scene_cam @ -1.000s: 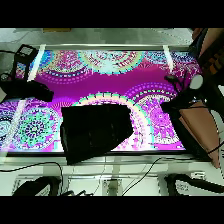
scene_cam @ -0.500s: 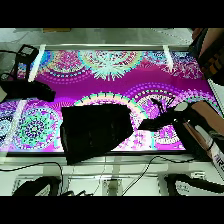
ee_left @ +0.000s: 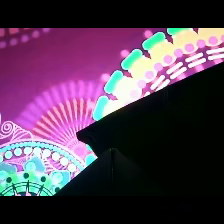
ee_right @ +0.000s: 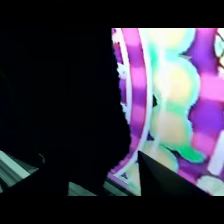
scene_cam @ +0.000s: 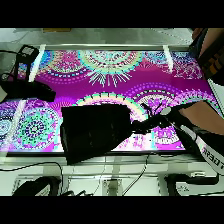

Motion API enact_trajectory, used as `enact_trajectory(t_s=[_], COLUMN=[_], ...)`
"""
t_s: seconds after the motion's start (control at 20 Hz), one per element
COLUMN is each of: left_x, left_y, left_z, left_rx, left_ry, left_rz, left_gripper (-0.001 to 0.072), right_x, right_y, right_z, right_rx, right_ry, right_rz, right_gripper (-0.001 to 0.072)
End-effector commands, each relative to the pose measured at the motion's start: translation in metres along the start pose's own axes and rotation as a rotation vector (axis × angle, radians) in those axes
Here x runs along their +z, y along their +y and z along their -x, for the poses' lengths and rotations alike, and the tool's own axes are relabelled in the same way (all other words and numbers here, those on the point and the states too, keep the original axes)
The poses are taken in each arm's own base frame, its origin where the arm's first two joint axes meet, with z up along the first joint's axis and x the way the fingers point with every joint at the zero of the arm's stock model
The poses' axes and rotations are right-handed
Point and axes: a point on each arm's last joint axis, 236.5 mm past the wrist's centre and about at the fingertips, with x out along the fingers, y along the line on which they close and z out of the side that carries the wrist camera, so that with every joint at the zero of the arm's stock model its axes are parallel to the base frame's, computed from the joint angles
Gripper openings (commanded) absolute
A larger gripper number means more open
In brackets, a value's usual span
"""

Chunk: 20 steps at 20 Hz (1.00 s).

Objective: Fold the clothes and pants, and hang the long-sleeved shirts on hangers.

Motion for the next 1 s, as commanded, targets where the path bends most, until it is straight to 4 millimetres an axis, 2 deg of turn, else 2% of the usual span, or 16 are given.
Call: enact_trajectory(t_s=[0.0,0.05,0.1,0.15,0.2,0.25,0.3,0.35,0.4,0.5,0.6,0.7,0.8,0.85,0.9,0.95], left_x=[0.000,-0.002,-0.004,-0.006,-0.009,-0.013,-0.017,-0.024,-0.037,-0.085,-0.136,-0.181,-0.209,-0.223,-0.239,-0.255], left_y=[0.000,0.000,-0.001,-0.001,-0.001,-0.001,0.002,0.005,0.008,0.011,0.006,-0.017,-0.052,-0.067,-0.080,-0.091], left_z=[-0.001,-0.003,-0.008,-0.013,-0.019,-0.025,-0.033,-0.041,-0.048,-0.062,-0.074,-0.077,-0.074,-0.072,-0.070,-0.068], left_rx=[-0.001,-0.003,-0.007,-0.010,-0.013,-0.015,-0.016,-0.018,-0.024,-0.052,-0.101,-0.201,-0.331,-0.373,-0.402,-0.418], left_ry=[0.003,0.012,0.023,0.036,0.056,0.078,0.101,0.132,0.189,0.353,0.463,0.532,0.559,0.593,0.645,0.698], left_rz=[0.000,0.005,0.025,0.039,0.039,0.039,0.048,0.058,0.073,0.133,0.236,0.387,0.530,0.567,0.590,0.614], left_gripper=[0.0193,0.0461,0.0621,0.0620,0.0574,0.0433,0.0221,0.0051,0.0007,0.0006,0.0006,0.0005,0.0025,0.0239,0.0532,0.0620], right_x=[0.006,0.010,0.017,0.028,0.040,0.054,0.068,0.081,0.092,0.105,0.107,0.108,0.114,0.117,0.119,0.119], right_y=[0.012,0.016,0.020,0.024,0.029,0.033,0.040,0.046,0.052,0.059,0.061,0.060,0.059,0.058,0.058,0.058], right_z=[-0.012,-0.014,-0.016,-0.017,-0.017,-0.013,-0.008,-0.001,0.005,0.013,0.014,0.014,0.017,0.018,0.018,0.018], right_rx=[0.063,0.060,0.048,0.033,0.020,0.011,0.007,0.007,0.006,0.007,0.012,0.009,0.000,-0.005,-0.007,-0.007], right_ry=[-0.001,-0.017,-0.042,-0.083,-0.125,-0.172,-0.215,-0.255,-0.288,-0.332,-0.338,-0.343,-0.371,-0.385,-0.393,-0.394], right_rz=[0.011,0.033,0.051,0.075,0.096,0.115,0.134,0.149,0.157,0.168,0.148,0.149,0.147,0.147,0.145,0.145], right_gripper=[0.0319,0.0246,0.0192,0.0134,0.0061,0.0036,0.0035,0.0035,0.0035,0.0035,0.0035,0.0035,0.0035,0.0035,0.0035,0.0035])
